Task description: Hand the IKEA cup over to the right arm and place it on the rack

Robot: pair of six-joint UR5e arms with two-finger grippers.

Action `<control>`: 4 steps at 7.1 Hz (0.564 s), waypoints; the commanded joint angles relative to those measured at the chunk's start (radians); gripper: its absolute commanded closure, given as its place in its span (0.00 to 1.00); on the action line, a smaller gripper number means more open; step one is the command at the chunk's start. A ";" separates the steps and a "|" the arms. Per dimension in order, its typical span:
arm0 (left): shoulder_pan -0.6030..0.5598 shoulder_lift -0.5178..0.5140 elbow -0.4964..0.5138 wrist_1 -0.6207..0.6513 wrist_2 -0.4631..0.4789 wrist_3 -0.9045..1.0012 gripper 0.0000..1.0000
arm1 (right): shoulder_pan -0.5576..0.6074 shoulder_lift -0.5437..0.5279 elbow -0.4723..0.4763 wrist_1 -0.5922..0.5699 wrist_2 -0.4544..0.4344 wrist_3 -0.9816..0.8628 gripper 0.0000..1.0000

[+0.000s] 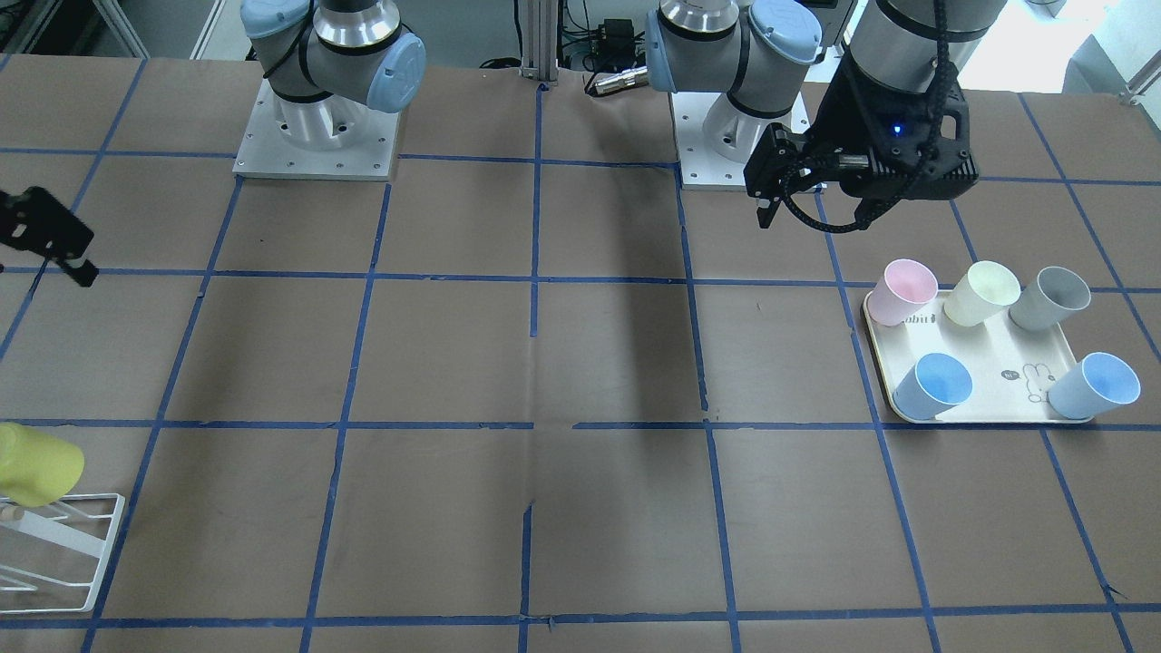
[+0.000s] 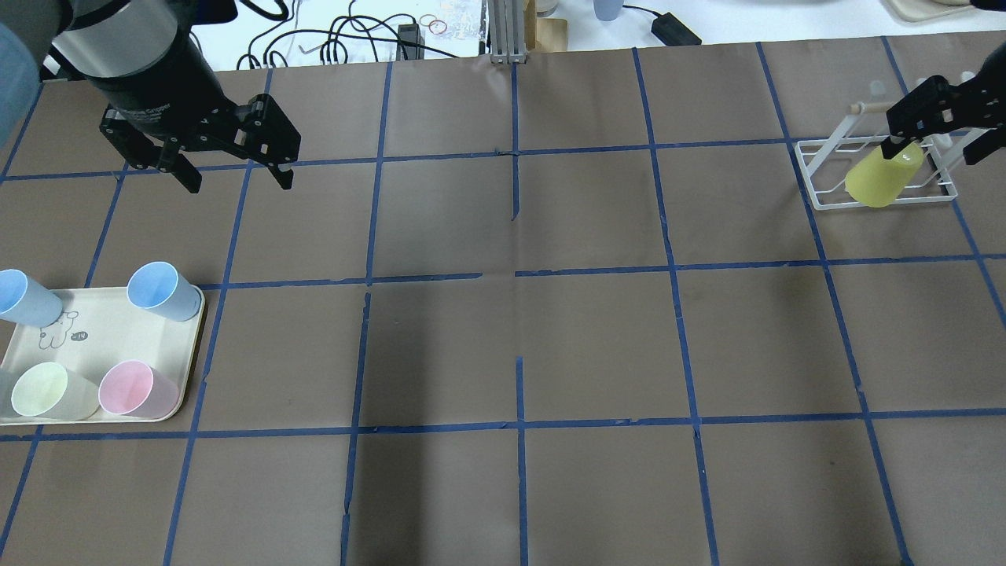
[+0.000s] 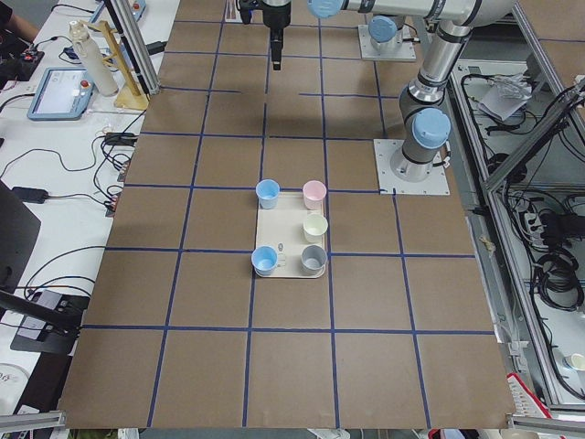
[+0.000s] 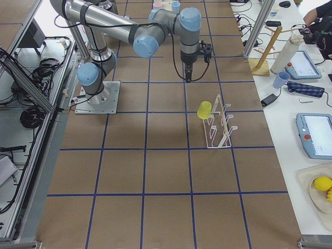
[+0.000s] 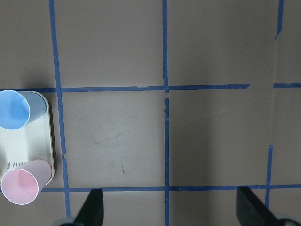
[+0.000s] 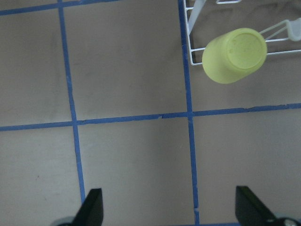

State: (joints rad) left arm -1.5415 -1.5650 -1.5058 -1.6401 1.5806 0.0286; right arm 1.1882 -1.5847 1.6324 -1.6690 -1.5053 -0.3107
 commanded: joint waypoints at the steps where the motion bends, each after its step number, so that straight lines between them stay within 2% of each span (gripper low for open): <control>1: 0.006 0.002 -0.004 0.000 -0.001 0.001 0.00 | 0.198 -0.064 0.001 0.098 -0.064 0.268 0.00; 2: 0.006 0.002 -0.008 0.000 -0.002 0.001 0.00 | 0.278 -0.075 0.001 0.115 -0.062 0.363 0.00; 4: 0.009 -0.006 0.007 0.000 0.001 0.002 0.00 | 0.355 -0.130 0.023 0.121 -0.062 0.381 0.00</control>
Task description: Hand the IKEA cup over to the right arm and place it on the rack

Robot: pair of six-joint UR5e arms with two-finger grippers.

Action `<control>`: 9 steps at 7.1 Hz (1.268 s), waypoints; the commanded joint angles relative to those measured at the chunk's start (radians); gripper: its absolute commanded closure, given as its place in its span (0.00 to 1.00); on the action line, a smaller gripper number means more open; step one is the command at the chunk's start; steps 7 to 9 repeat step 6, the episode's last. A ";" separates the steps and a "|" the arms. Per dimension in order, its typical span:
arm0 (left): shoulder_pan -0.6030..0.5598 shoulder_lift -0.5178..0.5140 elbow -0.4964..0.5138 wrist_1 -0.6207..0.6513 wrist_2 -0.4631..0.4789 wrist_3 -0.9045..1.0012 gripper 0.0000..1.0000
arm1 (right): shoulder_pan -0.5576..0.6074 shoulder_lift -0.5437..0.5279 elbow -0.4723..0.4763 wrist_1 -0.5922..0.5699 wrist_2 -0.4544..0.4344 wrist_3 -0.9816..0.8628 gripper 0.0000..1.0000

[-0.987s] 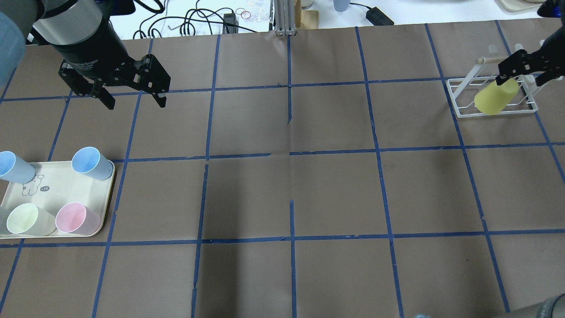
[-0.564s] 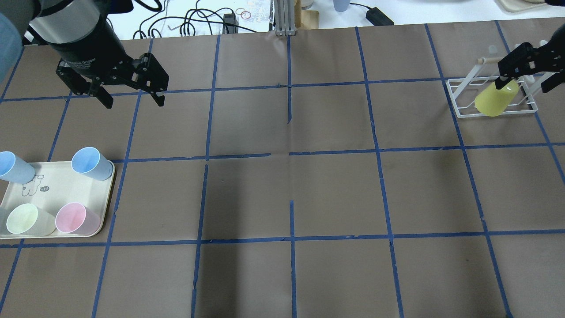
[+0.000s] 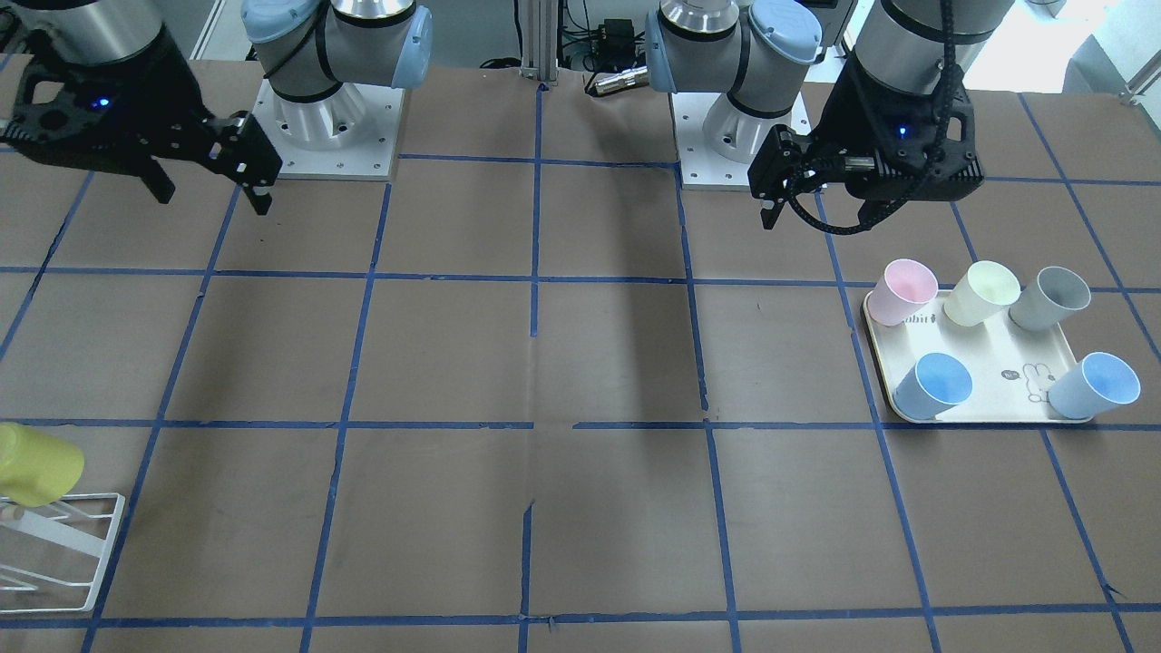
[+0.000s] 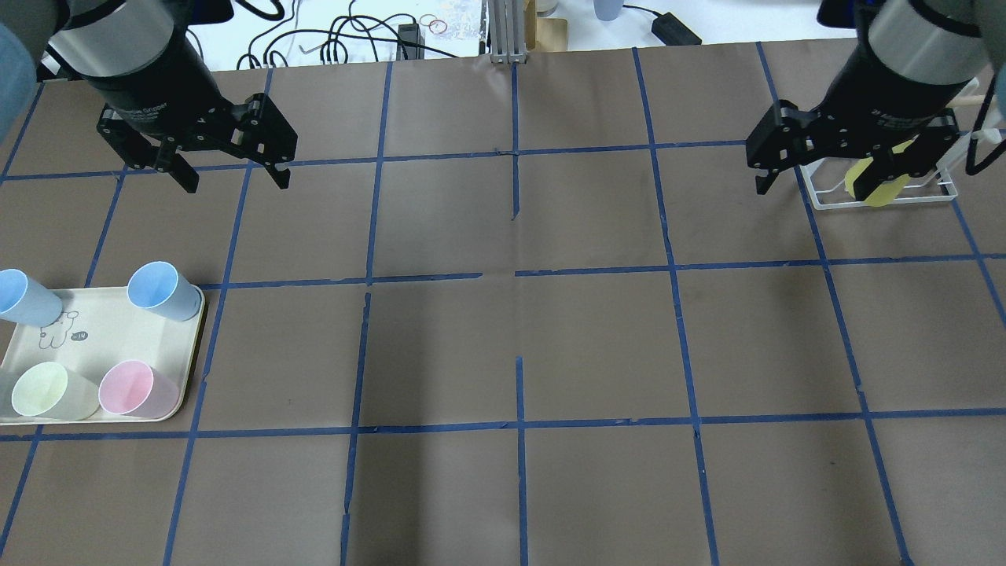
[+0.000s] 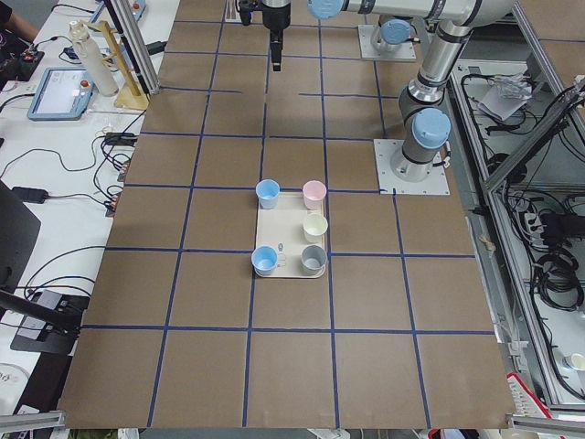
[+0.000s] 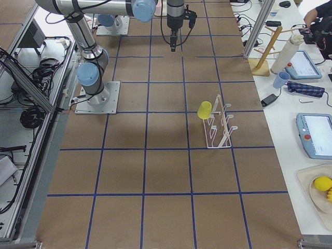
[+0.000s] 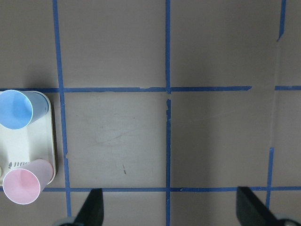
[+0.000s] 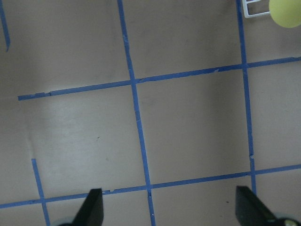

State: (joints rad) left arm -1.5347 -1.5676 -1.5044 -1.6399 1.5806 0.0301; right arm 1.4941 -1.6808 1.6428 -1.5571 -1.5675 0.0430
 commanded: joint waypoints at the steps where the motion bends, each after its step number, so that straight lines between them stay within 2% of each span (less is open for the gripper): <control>1: 0.004 -0.005 0.003 0.000 -0.001 0.001 0.00 | 0.049 -0.042 0.014 0.044 0.009 0.028 0.00; 3: 0.007 0.003 0.007 0.000 0.005 0.010 0.00 | 0.054 -0.059 0.015 0.048 0.035 0.023 0.00; 9: 0.007 0.009 0.006 -0.001 0.004 0.011 0.00 | 0.054 -0.066 0.025 0.049 0.034 0.009 0.00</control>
